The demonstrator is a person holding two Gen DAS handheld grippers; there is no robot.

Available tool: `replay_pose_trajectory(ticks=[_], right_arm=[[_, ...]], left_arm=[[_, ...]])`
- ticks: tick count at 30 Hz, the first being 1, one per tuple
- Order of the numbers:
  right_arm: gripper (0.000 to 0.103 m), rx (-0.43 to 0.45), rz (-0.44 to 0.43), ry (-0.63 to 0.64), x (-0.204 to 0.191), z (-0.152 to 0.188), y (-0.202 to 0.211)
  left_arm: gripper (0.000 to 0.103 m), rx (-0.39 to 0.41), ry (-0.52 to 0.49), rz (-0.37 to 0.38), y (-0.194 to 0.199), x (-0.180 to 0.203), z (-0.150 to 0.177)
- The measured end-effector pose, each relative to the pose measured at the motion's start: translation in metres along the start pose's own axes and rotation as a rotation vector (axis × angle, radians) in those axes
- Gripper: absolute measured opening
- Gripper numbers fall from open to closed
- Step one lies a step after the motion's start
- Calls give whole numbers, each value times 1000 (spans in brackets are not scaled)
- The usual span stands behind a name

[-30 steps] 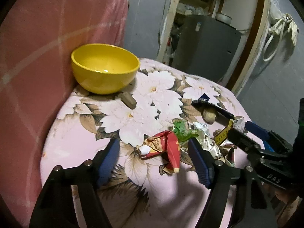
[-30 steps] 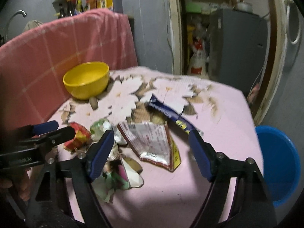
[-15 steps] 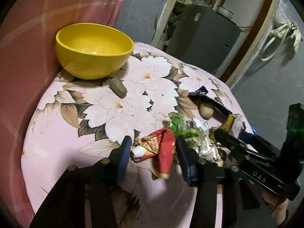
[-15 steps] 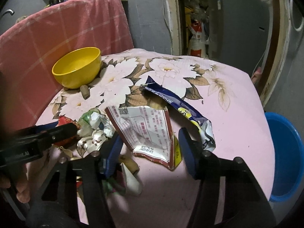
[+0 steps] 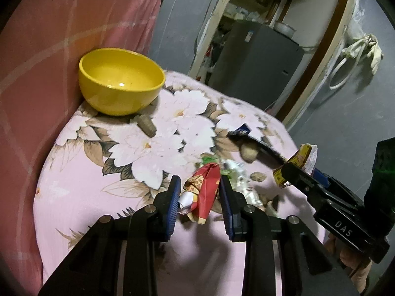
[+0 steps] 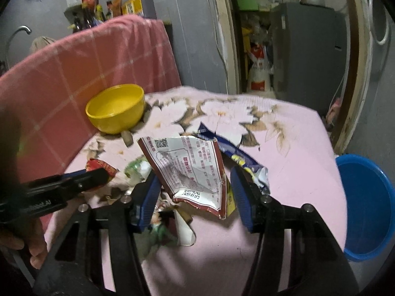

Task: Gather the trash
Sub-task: 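Grasp the red wrapper with the left tool while the right tool grasps the white wrapper, then carry both wrappers over the blue bucket and open both tools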

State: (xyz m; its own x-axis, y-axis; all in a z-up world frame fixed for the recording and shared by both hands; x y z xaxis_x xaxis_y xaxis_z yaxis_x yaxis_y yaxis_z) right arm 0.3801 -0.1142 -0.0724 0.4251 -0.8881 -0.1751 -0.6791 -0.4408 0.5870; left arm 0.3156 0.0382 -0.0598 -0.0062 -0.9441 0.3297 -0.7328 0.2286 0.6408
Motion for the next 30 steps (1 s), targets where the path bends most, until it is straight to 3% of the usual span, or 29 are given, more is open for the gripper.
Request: replay_pose_trajectory(ticks=[10, 15, 21, 30], right_arm=[[65, 294, 59, 6, 15, -28, 76], [65, 401, 133, -17, 43, -40, 115], [65, 448, 255, -55, 95, -42, 148], [66, 375, 381, -173, 185, -14, 161]], left_arm=[[27, 210, -87, 118, 31, 65, -34], [27, 250, -172, 204, 26, 122, -52], [27, 216, -262, 304, 6, 189, -58], [27, 25, -344, 334, -64, 265, -42]])
Point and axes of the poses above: each gripper's, at about its wrist camera, not at the fingertips, and y roughly against the way its jaws point, x to its right, z to its underside, the point moved 4 cm from there along -y, roughly the way its jaws point, and after that the axes turned 1 degree about x, right-handed, at the moved point
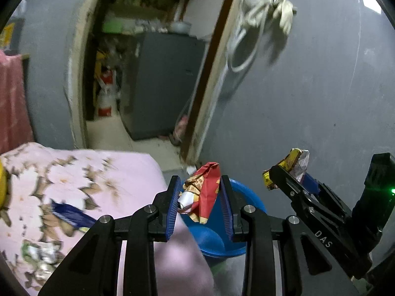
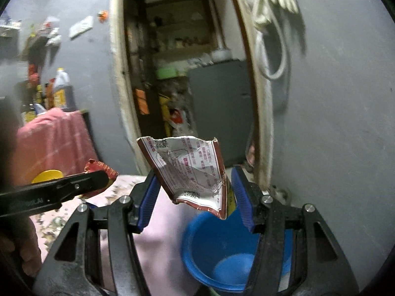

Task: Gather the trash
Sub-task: 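Carry both wrappers over the blue bucket and open both tools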

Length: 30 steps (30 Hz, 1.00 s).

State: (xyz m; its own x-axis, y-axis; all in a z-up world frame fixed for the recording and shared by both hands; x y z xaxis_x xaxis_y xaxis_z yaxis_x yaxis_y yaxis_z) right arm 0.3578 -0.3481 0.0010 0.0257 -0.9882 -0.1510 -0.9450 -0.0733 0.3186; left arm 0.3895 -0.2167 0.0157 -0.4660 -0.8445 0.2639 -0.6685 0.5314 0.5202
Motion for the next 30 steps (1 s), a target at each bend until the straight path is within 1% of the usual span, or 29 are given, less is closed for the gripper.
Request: replay_pose_trajectory(ticks=[4, 8, 11, 12, 17, 19, 23, 30], right_arm=[[66, -67, 34, -39, 27, 16, -15], [67, -126, 49, -71, 46, 32, -32], [67, -173, 54, -91, 55, 41, -46], [68, -184, 55, -99, 58, 44, -49], [71, -217, 62, -119, 66, 53, -63], [74, -219, 66, -121, 69, 55, -65], [76, -218, 71, -132, 72, 55, -68], [78, -178, 83, -138, 70, 45, -56]], left_arm=[[27, -75, 1, 0, -34, 3, 9], [28, -130, 9, -13, -63, 1, 12], [35, -177, 15, -24, -81, -1, 16], [39, -186, 15, -32, -85, -2, 18], [45, -199, 35, -45, -90, -5, 29], [48, -202, 42, -49, -91, -8, 30], [50, -203, 53, -58, -91, -14, 32], [50, -144, 57, -61, -68, -18, 28]])
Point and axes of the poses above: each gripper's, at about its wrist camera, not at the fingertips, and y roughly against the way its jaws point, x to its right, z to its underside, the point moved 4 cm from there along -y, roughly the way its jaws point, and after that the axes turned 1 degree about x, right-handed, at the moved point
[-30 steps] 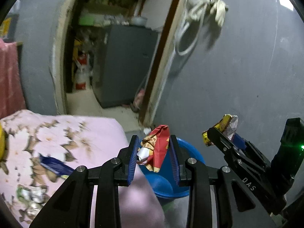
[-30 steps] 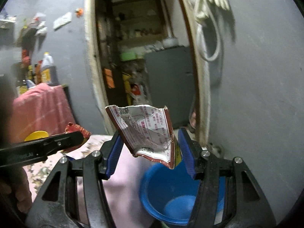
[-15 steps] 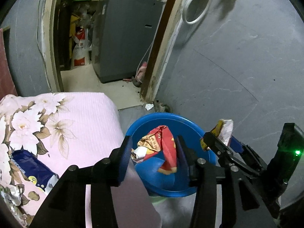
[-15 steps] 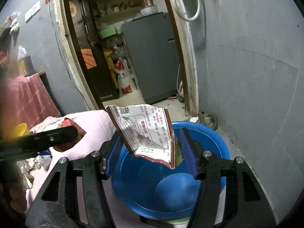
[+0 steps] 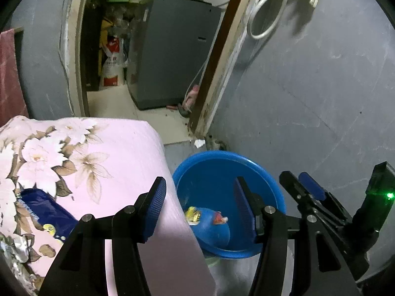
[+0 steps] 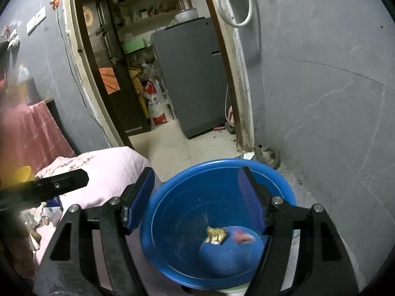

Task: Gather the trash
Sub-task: 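Carry both wrappers over the blue bucket and open both tools, then bring both tools back over the trash on the table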

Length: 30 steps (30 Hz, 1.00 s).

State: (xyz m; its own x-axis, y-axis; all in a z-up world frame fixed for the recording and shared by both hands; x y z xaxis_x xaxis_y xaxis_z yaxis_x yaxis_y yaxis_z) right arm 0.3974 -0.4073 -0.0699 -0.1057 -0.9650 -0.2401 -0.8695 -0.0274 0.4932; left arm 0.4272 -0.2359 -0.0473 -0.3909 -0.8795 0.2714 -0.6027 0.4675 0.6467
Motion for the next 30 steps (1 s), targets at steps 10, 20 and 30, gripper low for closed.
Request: replay_pose_trajectory(ticks=[10, 20, 30], right_arm=[[84, 111, -24, 26, -29, -19, 42], [103, 249, -105, 117, -96, -30, 88], [103, 351, -223, 197, -170, -22, 125]], left_arm=[[58, 159, 26, -29, 60, -19, -5], [86, 353, 73, -127, 148, -58, 4], [100, 532, 95, -276, 234, -100, 35]])
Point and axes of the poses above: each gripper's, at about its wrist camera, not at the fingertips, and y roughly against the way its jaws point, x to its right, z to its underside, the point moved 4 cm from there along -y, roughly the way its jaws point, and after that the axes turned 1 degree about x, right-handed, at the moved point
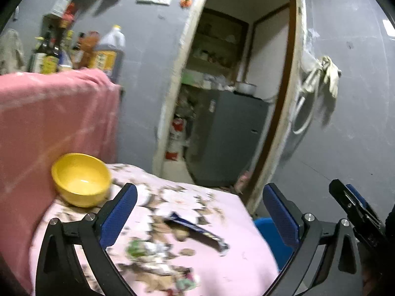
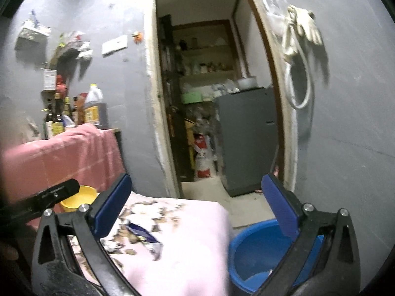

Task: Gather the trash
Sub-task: 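Bring both tools back over the trash on the table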

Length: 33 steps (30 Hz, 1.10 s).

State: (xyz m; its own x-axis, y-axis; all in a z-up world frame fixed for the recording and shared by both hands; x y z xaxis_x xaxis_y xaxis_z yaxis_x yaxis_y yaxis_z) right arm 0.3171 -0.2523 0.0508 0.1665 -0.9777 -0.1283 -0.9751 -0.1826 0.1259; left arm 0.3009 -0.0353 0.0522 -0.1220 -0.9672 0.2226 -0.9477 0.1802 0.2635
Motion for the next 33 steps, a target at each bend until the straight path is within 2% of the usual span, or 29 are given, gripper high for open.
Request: replay_pose_trajectory(ticks=[10, 17, 25, 29, 33], right_arm=[[103, 52, -88, 54, -66, 7, 14], [103, 47, -130, 99, -100, 25, 20], [103, -69, -139, 112, -111, 60, 2], [103, -158, -145, 112, -110, 79, -12], [103, -287, -190, 118, -113, 102, -28]], left_arm=[[100, 80, 6, -134, 52, -59, 8], [100, 94, 5, -191, 68, -86, 22], [100, 44, 15, -211, 62, -103, 46], [100, -8, 31, -208, 54, -106, 58], [100, -77, 54, -229, 44, -114, 67]])
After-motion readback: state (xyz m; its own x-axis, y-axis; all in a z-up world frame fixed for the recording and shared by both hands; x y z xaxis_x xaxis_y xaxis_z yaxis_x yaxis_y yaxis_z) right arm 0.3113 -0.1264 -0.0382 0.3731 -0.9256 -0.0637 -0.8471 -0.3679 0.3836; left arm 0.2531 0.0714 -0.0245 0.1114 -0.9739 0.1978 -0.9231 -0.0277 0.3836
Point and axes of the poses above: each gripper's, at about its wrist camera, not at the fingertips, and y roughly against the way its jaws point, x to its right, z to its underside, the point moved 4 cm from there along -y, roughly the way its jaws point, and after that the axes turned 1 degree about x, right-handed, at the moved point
